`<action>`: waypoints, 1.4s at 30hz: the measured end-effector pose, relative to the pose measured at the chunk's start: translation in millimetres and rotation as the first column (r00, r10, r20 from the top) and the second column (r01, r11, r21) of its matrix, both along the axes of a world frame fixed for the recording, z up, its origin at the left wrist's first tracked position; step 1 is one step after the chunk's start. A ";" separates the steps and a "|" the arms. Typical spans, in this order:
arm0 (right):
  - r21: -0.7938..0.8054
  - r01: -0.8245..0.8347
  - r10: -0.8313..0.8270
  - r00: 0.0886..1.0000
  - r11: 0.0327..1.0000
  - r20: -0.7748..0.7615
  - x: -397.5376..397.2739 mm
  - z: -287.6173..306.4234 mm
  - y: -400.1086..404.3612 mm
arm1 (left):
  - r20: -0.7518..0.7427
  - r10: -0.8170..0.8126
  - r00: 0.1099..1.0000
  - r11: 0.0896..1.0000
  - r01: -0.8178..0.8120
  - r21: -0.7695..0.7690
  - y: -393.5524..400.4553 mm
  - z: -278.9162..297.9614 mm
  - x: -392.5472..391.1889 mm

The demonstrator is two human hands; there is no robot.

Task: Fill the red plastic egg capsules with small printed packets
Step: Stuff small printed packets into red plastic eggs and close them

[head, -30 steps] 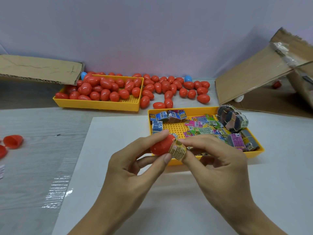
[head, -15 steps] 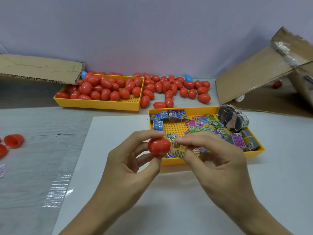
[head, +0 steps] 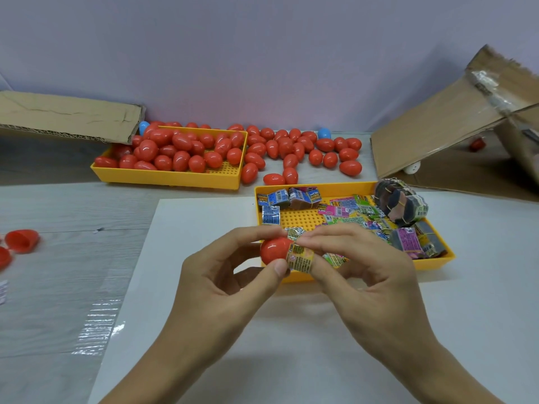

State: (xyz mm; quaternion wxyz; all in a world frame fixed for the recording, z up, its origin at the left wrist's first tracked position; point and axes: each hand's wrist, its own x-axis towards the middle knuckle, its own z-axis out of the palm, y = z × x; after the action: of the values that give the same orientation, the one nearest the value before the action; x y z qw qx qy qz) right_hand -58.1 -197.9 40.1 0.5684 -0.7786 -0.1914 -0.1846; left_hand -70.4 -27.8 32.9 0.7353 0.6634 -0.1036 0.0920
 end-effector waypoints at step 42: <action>-0.032 -0.068 0.059 0.973 0.997 -0.222 2.1 3.3 -6.9 | 0.123 0.005 0.992 0.997 -0.015 0.078 2.1 -12.9 2.8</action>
State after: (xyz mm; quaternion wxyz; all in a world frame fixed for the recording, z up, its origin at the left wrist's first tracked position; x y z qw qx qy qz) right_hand -56.0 -204.7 43.4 0.5764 -0.7988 -0.1554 -0.0749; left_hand -67.6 -25.7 19.9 0.7003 0.6855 -0.1488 0.1323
